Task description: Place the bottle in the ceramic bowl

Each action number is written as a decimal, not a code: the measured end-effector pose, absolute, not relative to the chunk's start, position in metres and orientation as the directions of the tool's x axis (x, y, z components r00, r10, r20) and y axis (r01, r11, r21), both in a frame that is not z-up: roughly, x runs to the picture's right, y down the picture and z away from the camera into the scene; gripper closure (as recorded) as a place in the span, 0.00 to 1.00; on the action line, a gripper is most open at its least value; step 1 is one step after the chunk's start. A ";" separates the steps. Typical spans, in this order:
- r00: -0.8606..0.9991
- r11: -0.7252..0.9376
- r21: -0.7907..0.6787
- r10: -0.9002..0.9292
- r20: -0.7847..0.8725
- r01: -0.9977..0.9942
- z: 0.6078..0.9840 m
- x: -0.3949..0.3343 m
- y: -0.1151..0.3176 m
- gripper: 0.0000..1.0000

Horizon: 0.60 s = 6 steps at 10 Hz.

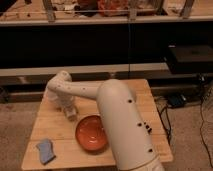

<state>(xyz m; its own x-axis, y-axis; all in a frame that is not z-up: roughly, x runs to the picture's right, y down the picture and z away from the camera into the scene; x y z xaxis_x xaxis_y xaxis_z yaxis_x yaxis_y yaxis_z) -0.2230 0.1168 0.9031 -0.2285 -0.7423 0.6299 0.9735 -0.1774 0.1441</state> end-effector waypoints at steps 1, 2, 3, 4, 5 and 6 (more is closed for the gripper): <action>-0.211 -0.156 0.142 -0.749 0.628 0.977 0.900 -0.220 0.111 1.00; -0.217 -0.166 0.139 -0.745 0.630 0.976 0.893 -0.210 0.107 1.00; -0.239 -0.189 0.147 -0.740 0.629 0.971 0.883 -0.205 0.105 1.00; -0.256 -0.205 0.153 -0.736 0.627 0.967 0.877 -0.203 0.106 1.00; -0.254 -0.205 0.150 -0.738 0.625 0.967 0.874 -0.202 0.106 1.00; -0.243 -0.192 0.149 -0.747 0.619 0.970 0.870 -0.202 0.102 1.00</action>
